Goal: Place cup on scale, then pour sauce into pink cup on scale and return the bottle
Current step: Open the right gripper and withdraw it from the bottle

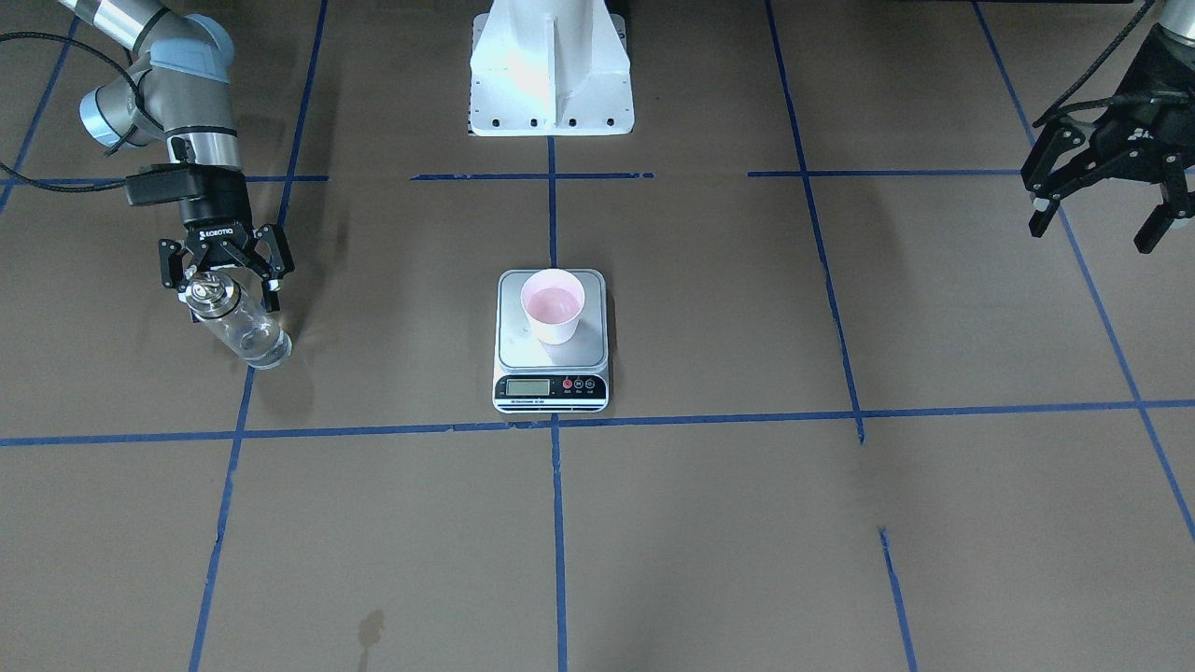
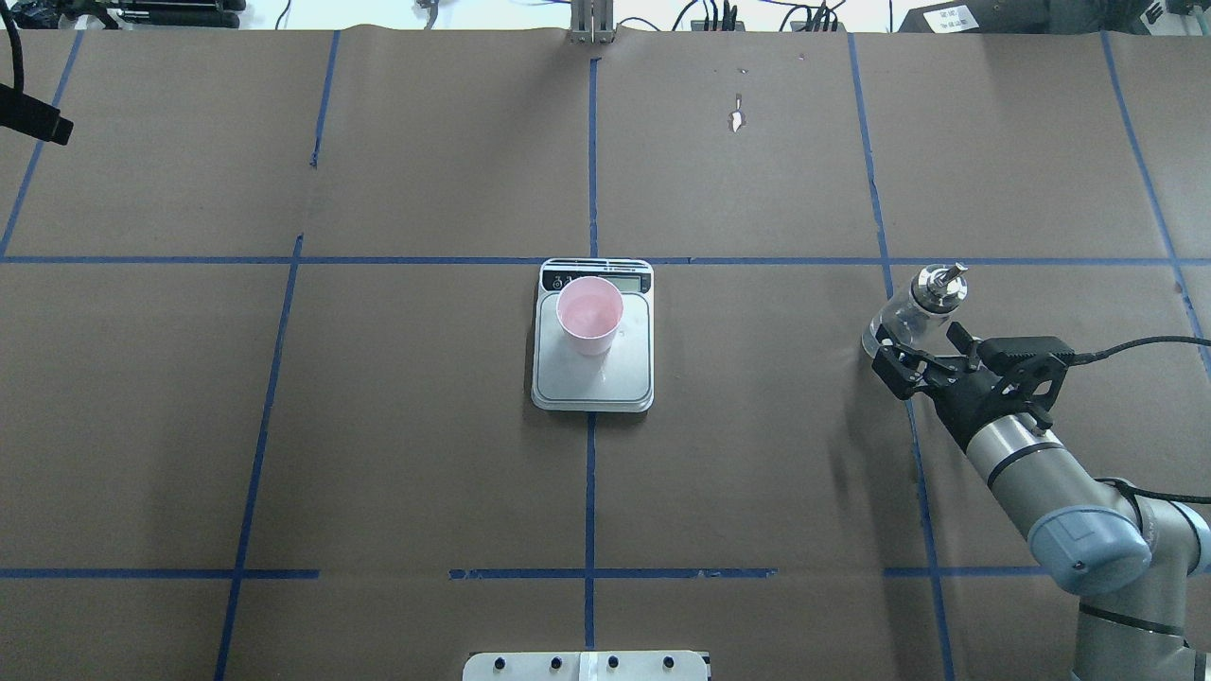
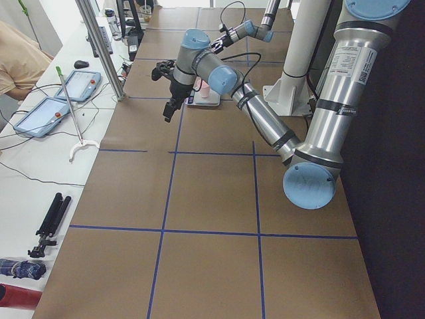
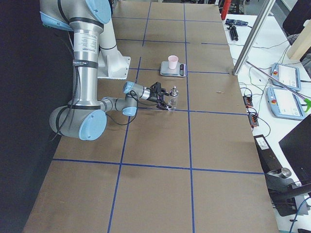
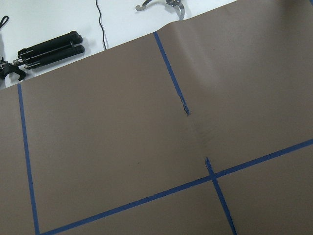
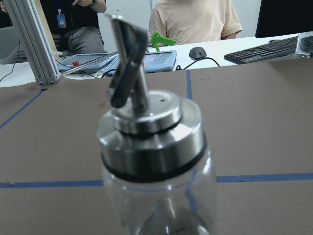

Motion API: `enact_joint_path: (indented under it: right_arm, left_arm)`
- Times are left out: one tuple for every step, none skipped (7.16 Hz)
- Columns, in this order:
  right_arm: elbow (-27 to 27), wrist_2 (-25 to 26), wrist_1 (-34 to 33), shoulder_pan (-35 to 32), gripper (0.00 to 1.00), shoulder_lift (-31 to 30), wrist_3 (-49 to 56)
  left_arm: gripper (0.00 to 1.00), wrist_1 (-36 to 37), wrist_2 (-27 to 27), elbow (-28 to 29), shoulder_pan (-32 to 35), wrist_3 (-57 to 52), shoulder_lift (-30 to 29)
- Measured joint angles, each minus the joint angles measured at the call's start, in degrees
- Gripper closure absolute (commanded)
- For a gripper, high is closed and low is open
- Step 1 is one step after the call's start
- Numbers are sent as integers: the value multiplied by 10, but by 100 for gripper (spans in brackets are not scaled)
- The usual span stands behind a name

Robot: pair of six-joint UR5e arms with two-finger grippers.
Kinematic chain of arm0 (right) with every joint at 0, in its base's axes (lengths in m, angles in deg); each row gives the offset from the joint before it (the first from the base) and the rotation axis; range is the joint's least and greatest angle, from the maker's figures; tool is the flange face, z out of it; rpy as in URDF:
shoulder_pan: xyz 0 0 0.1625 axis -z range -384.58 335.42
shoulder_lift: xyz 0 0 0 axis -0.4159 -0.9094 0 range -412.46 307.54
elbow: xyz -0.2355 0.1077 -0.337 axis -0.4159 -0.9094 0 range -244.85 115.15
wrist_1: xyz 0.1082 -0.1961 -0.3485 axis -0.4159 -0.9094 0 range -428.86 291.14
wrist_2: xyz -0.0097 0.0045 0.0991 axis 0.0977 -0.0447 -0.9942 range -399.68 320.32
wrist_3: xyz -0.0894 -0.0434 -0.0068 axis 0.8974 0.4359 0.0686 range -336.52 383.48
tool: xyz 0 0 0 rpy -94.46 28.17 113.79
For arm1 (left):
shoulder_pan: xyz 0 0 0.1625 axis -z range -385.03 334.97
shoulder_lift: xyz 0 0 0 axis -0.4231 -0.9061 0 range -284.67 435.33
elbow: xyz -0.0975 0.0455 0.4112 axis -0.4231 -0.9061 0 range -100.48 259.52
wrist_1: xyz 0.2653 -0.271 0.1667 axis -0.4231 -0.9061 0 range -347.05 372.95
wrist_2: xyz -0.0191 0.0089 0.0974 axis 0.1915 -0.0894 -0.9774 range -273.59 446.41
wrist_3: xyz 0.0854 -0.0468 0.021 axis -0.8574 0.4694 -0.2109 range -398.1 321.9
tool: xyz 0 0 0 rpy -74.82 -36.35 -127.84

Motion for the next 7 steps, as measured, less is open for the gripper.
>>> enact_joint_path:
  right_arm:
    - [2, 10, 0, 13, 0, -2, -1]
    - [3, 14, 0, 28, 0, -10, -2]
    - [9, 12, 1, 40, 0, -26, -2]
    - [28, -1, 1, 48, 0, -54, -2]
    - [52, -18, 5, 55, 0, -89, -4]
    - [63, -26, 13, 66, 0, -117, -8]
    - [67, -36, 21, 78, 0, -141, -11]
  left_arm:
    - [9, 0, 0, -1, 0, 0, 0]
    - [9, 0, 0, -1, 0, 0, 1]
    - [9, 1, 0, -1, 0, 0, 1]
    - [9, 1, 0, 0, 0, 0, 2]
    - [9, 1, 0, 0, 0, 0, 3]
    - [9, 1, 0, 0, 0, 0, 3]
    - [9, 1, 0, 0, 0, 0, 4]
